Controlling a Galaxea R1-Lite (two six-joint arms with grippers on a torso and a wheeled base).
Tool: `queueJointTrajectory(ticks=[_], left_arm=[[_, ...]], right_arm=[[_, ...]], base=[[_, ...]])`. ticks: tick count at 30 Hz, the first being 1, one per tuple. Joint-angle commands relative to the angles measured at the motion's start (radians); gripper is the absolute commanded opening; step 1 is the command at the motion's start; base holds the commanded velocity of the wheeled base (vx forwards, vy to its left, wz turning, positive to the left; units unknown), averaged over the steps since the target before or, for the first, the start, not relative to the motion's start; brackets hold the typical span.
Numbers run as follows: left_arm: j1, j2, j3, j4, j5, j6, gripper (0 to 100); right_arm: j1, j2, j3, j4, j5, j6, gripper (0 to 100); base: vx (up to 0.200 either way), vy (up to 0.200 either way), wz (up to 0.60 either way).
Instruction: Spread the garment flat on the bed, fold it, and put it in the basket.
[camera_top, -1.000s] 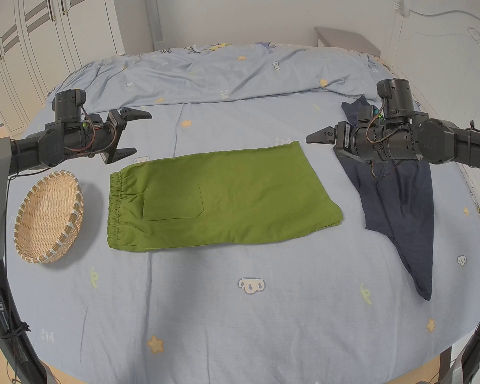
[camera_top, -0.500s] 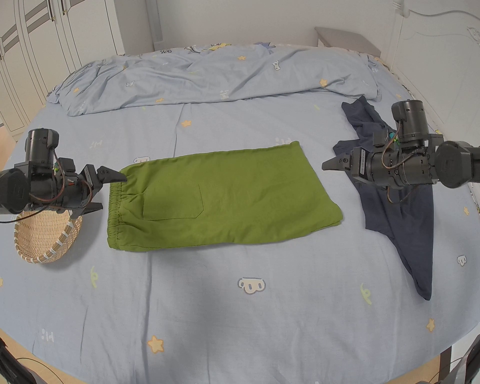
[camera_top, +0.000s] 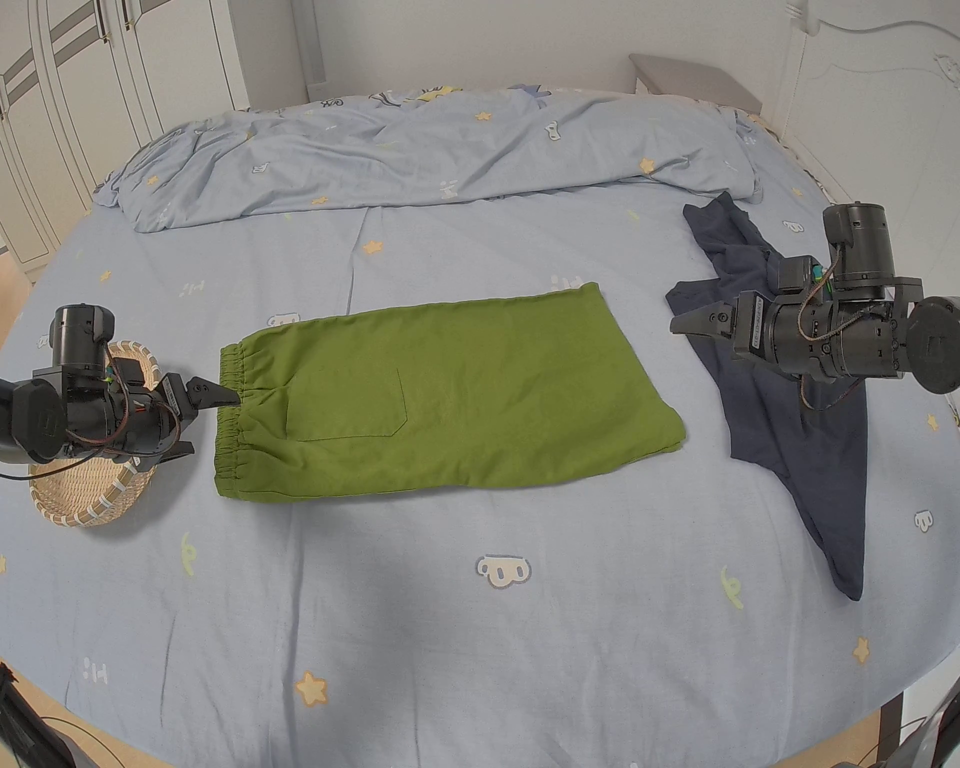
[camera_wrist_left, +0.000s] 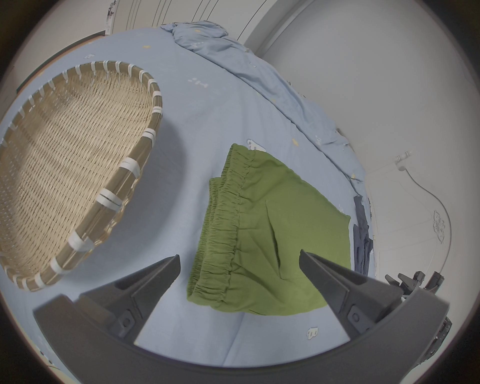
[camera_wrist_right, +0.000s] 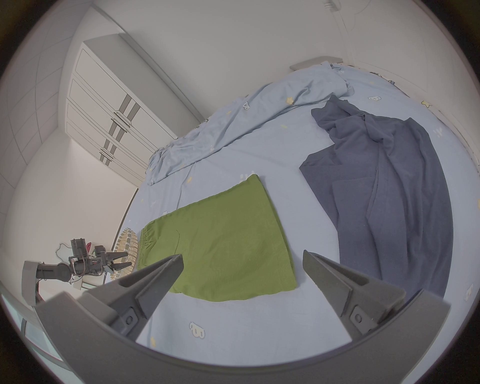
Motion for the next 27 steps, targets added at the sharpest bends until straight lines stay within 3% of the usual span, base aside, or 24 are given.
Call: queueJointTrajectory(ticks=[1, 8, 22, 26, 27], left_arm=[[-0.002, 0.119, -0.003, -0.057, -0.001, 0.001, 100], [-0.005, 0.194, -0.019, -0.173, -0.001, -0.004, 100], [-0.028, 0.261, -0.097, -0.181, -0.008, -0.031, 100], [-0.022, 0.284, -0.117, -0.181, -0.037, -0.074, 100], [-0.016, 0.286, -0.121, -0.184, -0.074, -0.102, 100]], right_arm=[[0.003, -0.001, 0.002, 0.001, 0.003, 0.000, 100], [0.011, 0.025, 0.002, -0.001, 0.003, 0.000, 100], [0.016, 0.023, 0.001, -0.002, 0.001, 0.017, 100], [0.017, 0.022, 0.002, -0.002, 0.001, 0.017, 100], [0.016, 0.022, 0.002, -0.002, 0.001, 0.017, 100]], base=[[0.000, 0.000, 0.00], [0.000, 0.000, 0.00], [0.000, 0.000, 0.00], [0.000, 0.000, 0.00], [0.000, 0.000, 0.00]])
